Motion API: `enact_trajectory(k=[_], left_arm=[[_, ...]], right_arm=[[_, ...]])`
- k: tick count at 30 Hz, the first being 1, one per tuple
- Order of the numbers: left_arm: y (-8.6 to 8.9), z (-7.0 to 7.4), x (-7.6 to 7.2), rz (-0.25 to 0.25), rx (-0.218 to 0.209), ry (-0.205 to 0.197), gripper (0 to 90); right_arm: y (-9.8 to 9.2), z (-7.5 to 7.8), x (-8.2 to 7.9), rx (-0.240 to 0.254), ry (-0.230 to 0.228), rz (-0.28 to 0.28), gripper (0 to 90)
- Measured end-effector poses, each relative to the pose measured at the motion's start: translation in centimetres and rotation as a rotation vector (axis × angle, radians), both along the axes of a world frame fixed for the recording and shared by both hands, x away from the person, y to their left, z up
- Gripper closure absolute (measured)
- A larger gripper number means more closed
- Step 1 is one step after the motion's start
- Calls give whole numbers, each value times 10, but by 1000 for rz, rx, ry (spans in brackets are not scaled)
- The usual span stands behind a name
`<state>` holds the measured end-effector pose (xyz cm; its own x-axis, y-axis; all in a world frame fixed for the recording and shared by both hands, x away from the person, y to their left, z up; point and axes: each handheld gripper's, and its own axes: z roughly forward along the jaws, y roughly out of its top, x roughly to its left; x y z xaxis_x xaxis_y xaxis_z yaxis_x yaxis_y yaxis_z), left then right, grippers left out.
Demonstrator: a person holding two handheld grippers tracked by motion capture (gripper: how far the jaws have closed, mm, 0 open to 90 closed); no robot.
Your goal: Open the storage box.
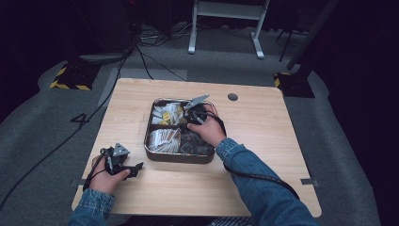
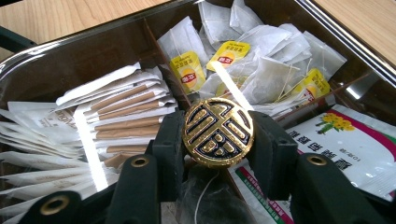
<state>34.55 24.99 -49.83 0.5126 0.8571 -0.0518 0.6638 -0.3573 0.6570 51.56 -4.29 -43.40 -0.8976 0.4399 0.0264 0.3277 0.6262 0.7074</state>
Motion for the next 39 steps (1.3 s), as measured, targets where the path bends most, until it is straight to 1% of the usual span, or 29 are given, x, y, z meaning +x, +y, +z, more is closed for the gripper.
enact_trajectory(k=[1,3,7,9,10,12,14,17,18,19,22,30,35,39], left_arm=[[0,0,0,0,0,-1,231],[0,0,0,-2,-2,-2,228],[-1,-2,0,-8,1,-8,206],[-2,-3,0,-16,2,-18,180],[-2,-4,0,-22,12,-23,173],[-3,-4,0,-21,12,-23,161],[-2,-4,0,-23,14,-26,159],[-2,-5,-1,-23,5,-32,157],[-2,-7,-2,-24,-4,-46,150],[-2,-7,-2,-22,-8,-49,148],[-2,-7,-2,-21,-7,-49,149],[-2,-7,-2,-21,-7,-49,149],[-2,-7,-2,-21,-7,-50,149],[-2,-7,-2,-21,-7,-50,149]], right_arm=[[1,0,-1,-1,-1,-5,590],[0,1,-1,0,-9,3,590],[-1,6,-1,23,-18,2,590],[-2,11,-1,36,-24,4,590],[-2,13,-2,38,-28,7,590],[-2,21,-3,43,-39,15,591],[-3,26,-4,49,-40,17,590],[-5,32,-5,55,-49,20,590],[-6,35,-5,59,-52,20,590],[-8,37,-5,64,-53,16,590],[-13,45,-6,78,-59,13,590],[-27,65,-7,88,-86,7,590],[-36,73,-8,90,-97,4,590],[-49,81,-7,95,-103,-5,590]])
